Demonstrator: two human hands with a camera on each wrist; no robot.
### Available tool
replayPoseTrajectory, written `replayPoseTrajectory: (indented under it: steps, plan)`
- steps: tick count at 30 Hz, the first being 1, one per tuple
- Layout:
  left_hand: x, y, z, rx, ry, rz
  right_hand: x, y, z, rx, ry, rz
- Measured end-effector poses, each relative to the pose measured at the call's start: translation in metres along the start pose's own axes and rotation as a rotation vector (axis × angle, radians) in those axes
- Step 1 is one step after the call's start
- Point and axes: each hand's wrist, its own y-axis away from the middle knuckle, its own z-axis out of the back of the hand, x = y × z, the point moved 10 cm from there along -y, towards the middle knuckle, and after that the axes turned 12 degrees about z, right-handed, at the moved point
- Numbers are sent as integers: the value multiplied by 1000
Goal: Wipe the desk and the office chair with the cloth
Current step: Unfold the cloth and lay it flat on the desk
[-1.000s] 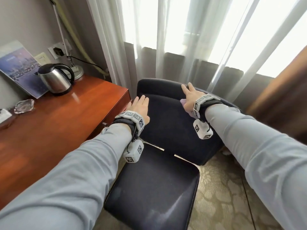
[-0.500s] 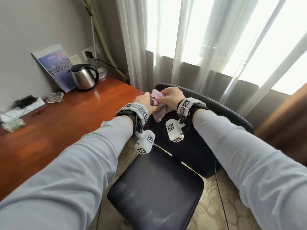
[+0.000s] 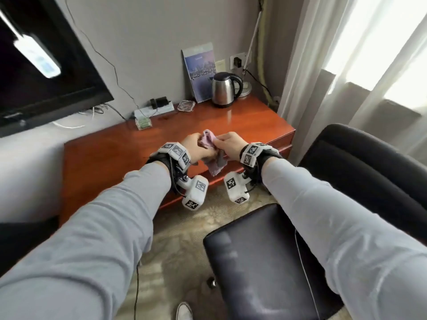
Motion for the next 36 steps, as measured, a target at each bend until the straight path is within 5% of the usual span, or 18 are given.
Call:
replayPoseTrajectory:
  steps: [4,10,14,24,36]
  plan:
    - [67,-7,50,-71,-26,61,39,-16,-70,195,187,66]
    - [161,-15,109,-53,-414,123,76,-41,-131,262,416,89]
    - [217,-25,156,-108,-451,157,84,-62,-165,289,508,53]
    - [260,-38,215,-251,-529,204,96,-104,-203,366,832,124]
    - [284,-53,220,-294,-532,309,97,-129,-242,580,1050,298]
